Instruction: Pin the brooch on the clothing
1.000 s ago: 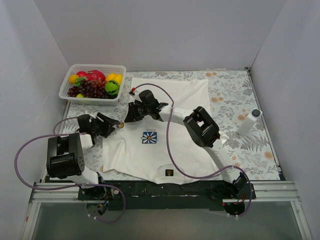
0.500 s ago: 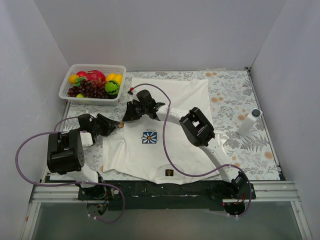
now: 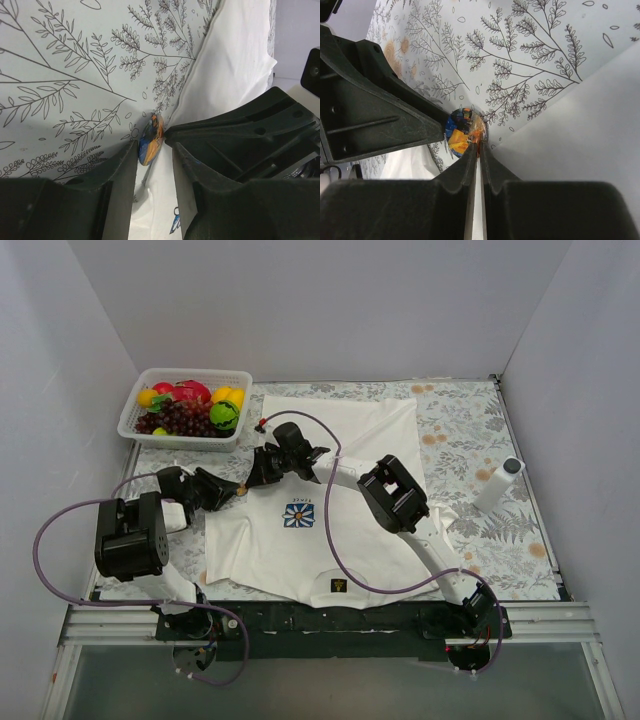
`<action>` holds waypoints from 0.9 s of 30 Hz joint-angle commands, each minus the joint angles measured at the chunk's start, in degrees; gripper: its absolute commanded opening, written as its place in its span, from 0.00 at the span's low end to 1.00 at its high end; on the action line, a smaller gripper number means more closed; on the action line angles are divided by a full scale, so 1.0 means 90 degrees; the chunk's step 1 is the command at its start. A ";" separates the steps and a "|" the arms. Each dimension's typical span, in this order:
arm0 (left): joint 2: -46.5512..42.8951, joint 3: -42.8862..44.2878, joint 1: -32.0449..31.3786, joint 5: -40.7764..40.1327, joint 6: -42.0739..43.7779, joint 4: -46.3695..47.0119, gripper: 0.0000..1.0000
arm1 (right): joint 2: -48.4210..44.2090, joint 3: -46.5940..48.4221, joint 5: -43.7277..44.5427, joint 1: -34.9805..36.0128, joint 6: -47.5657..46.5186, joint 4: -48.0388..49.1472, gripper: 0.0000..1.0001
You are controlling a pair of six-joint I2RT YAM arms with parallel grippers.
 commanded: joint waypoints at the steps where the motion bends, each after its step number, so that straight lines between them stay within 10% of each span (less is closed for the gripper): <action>1: 0.0056 0.0164 -0.0061 0.0032 -0.0018 0.0001 0.33 | 0.0140 0.0208 -0.0196 0.0044 0.0067 0.0133 0.12; 16: -0.0168 0.0467 -0.0158 -0.0134 0.0138 -0.0340 0.00 | 0.0073 0.0646 -0.0381 0.0034 0.0175 0.0074 0.15; 27: -0.1301 0.1666 -0.0149 -0.0710 0.1259 -0.1941 0.00 | -0.1362 0.0141 -0.0460 -0.0453 0.0116 0.0211 0.28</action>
